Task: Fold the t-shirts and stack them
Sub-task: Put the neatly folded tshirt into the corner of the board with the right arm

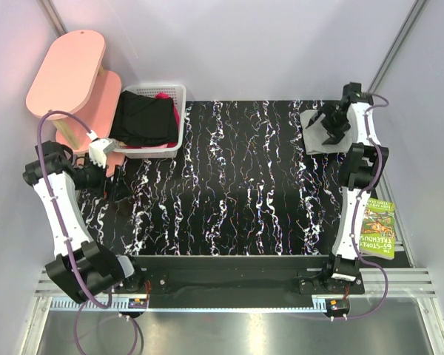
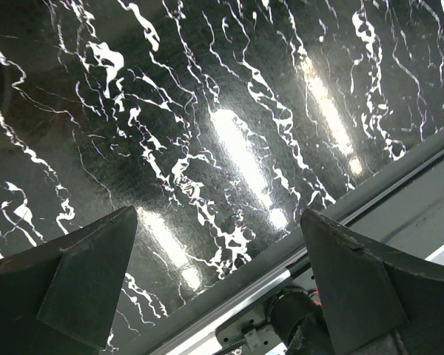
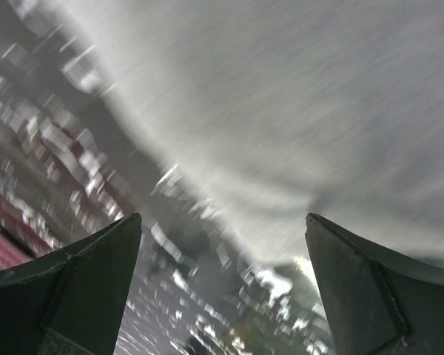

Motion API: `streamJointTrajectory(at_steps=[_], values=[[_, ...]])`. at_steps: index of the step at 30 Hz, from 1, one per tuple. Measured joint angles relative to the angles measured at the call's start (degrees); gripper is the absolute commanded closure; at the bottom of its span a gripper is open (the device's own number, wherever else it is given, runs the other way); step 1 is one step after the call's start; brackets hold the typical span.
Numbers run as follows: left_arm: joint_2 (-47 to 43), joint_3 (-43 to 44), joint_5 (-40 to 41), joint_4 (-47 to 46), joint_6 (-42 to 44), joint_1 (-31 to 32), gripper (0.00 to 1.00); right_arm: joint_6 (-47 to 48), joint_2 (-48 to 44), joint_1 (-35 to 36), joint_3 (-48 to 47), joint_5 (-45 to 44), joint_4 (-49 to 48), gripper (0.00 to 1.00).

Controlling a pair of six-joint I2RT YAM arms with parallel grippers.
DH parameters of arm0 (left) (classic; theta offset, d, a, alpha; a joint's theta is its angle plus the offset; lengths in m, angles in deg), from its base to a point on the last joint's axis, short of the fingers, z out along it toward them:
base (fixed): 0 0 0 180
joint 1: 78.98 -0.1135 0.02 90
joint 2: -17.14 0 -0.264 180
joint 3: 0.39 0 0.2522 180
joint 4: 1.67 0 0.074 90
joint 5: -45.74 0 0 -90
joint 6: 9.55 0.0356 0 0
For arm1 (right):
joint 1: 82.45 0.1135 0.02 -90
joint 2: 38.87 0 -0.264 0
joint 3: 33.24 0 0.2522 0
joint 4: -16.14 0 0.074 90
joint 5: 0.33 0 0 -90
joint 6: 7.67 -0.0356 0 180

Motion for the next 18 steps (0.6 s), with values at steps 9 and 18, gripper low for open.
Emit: streamJointTrajectory(at_steps=[9, 18], values=[[-10.0, 1.1, 0.4, -1.0, -6.1, 0.0, 0.01, 7.0, -30.2, 15.8, 11.4, -4.0, -5.6, 0.0], [-12.5, -1.2, 1.5, -2.6, -11.0, 0.0, 0.01, 6.7, -65.3, 20.1, 47.8, -2.3, -21.9, 0.0]])
